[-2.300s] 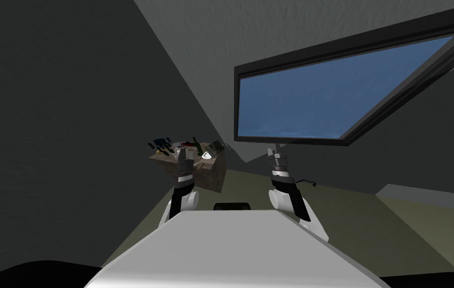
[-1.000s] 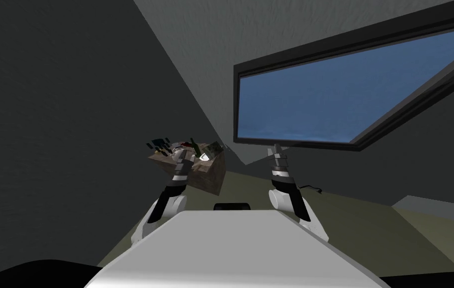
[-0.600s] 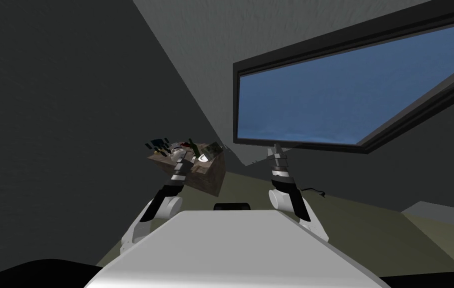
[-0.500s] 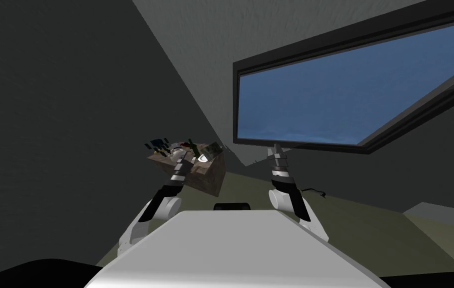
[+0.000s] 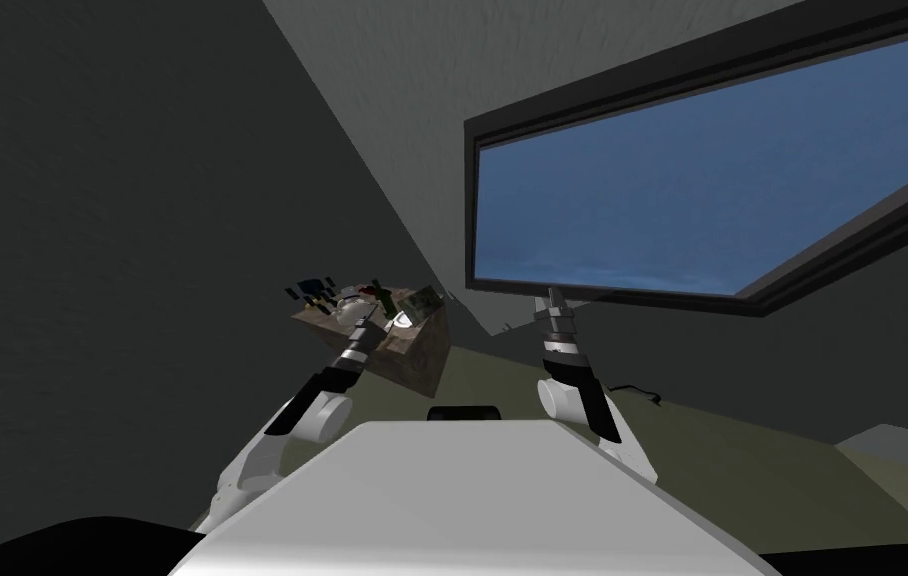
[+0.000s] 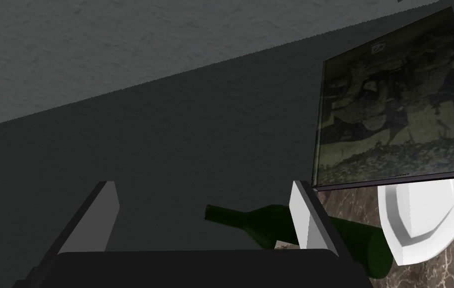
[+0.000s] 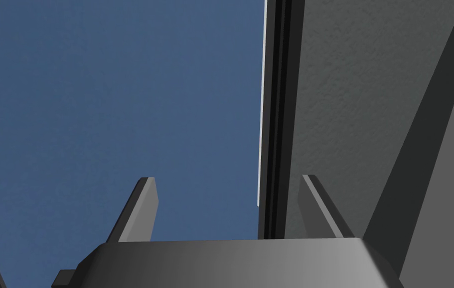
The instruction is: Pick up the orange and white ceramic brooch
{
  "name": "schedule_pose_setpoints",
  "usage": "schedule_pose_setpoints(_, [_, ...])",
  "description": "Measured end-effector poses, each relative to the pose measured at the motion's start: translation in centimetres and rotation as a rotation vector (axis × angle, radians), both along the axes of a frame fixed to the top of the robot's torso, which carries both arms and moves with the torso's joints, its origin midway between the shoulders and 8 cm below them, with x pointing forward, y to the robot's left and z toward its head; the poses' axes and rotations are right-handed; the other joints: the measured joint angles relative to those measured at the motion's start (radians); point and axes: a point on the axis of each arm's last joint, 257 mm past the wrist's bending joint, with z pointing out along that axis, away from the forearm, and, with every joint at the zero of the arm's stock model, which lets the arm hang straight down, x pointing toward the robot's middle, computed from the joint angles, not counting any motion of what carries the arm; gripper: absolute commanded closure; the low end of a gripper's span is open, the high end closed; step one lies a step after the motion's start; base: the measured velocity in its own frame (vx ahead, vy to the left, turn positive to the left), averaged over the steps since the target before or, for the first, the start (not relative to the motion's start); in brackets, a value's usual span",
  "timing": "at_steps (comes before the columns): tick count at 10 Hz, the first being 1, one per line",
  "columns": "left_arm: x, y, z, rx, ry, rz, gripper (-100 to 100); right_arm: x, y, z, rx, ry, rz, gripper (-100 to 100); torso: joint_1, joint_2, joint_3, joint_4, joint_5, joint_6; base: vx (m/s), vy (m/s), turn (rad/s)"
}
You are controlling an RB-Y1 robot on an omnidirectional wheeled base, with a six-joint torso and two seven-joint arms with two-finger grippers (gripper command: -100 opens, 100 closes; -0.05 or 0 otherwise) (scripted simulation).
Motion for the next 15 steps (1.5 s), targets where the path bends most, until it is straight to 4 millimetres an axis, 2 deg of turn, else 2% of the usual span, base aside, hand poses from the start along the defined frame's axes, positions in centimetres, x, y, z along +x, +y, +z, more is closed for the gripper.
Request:
schedule_pose_setpoints(8, [0.0, 2.0, -5.8, -0.155, 0.303, -0.043, -100, 0.0, 0.0, 0.0, 0.0, 0.0, 0.0, 0, 0.001, -0.001, 0.0, 0.0, 0.0, 0.0, 0.068, -0.041, 0.029])
schedule_pose_setpoints(13, [-0.8, 4.0, -10.2, -0.247, 0.516, -0.03, -100, 0.0, 0.0, 0.0, 0.0, 0.0, 0.0, 0, 0.002, -0.002, -0.001, 0.0, 0.0, 0.0, 0.076, -0.031, 0.025])
schedule_pose_setpoints(15, [-1.8, 4.7, -11.7, -0.283, 0.6, -0.015, -100, 0.0, 0.0, 0.0, 0.0, 0.0, 0.0, 0, 0.0, -0.002, -0.001, 0.0, 0.0, 0.0, 0.084, -0.045, 0.027])
